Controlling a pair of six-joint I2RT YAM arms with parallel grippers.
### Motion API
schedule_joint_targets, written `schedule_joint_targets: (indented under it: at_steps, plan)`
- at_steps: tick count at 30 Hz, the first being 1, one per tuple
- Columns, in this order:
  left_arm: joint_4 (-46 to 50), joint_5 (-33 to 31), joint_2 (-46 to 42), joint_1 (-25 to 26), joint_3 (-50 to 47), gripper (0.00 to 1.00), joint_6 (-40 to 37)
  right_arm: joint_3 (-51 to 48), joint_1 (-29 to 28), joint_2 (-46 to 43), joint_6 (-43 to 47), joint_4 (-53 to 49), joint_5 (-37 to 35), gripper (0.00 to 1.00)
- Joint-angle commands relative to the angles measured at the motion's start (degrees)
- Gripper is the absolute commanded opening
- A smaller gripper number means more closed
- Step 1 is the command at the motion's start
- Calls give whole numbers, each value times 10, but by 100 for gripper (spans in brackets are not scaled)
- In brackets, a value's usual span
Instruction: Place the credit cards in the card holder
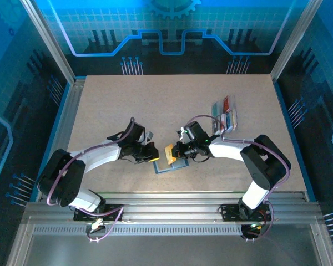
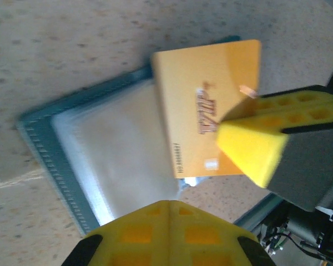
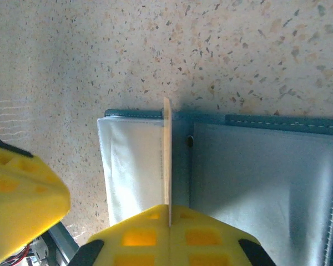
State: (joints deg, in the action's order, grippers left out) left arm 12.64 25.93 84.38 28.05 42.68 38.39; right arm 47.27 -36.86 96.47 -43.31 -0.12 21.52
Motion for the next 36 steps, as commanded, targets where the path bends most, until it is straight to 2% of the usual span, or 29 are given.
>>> schedule_joint_targets:
  at_steps: [1,7,12,17,27,36]
  plan:
    - [20,-12,21,15,22,4,-12,9,-6,0,16,-14,6,0]
    - [22,-35,71,25,28,3,-17,12,-4,-1,18,-18,10,0]
    - [39,-69,77,25,10,2,-27,8,1,-9,22,-11,13,0]
    - [61,-99,72,24,-3,2,-35,-16,16,-21,6,37,26,0]
    - [65,-108,68,25,-13,2,-36,-24,20,0,-12,83,45,0]
    - [65,-106,67,25,-12,2,-35,-24,15,12,-6,80,26,0]
